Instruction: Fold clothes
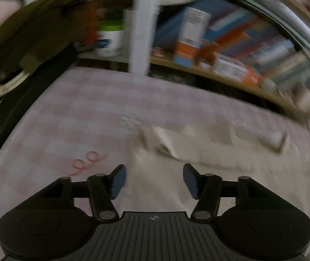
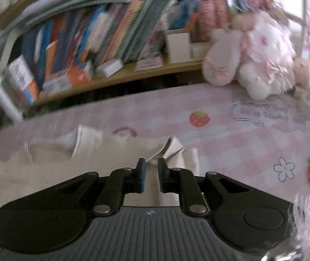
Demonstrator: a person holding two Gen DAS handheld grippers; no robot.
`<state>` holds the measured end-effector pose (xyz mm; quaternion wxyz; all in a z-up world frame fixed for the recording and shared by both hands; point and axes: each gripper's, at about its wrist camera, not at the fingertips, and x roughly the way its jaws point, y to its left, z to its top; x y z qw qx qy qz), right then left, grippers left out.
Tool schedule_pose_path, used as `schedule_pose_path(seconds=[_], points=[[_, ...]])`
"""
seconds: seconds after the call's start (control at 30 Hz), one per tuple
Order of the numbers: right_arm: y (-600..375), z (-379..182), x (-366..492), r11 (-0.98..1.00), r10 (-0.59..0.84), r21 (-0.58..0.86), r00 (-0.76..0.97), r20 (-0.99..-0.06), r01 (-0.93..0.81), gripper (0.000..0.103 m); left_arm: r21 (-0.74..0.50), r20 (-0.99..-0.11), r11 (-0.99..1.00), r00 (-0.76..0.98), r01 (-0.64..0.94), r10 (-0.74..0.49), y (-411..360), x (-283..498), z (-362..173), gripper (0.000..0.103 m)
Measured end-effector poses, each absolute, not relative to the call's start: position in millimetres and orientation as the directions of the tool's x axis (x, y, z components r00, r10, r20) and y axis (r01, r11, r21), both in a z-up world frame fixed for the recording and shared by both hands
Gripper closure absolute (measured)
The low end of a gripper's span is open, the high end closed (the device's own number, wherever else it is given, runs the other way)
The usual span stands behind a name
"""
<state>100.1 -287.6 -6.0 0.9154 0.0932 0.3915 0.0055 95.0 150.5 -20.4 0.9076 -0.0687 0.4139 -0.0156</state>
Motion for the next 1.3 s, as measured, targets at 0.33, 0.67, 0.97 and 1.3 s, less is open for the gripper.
schedule_pose_path(seconds=[0.33, 0.67, 0.97, 1.3], points=[[-225.4, -32.7, 84.2, 0.998, 0.062, 0.027, 0.676, -0.734, -0.063, 0.040, 0.034, -0.757, 0.985, 0.648, 0.166, -0.083, 60.8, 78.1, -31.3, 0.034], [-197.9, -48.2, 80.9, 0.991, 0.045, -0.050, 0.675, -0.737, -0.122, 0.021, 0.142, -0.767, 0.952, 0.638, 0.271, -0.067, 17.0, 75.2, -42.2, 0.028], [-198.5, -63.8, 82.8, 0.988, 0.097, -0.004, 0.633, -0.768, -0.157, 0.014, 0.131, -0.767, 0.944, 0.634, 0.302, -0.097, 6.0, 84.6, -47.4, 0.028], [-201.1, -65.3, 83.9, 0.984, 0.118, 0.004, 0.636, -0.763, -0.177, 0.009, 0.078, -0.773, 0.939, 0.615, 0.336, -0.156, 1.2, 114.1, -53.7, 0.028]])
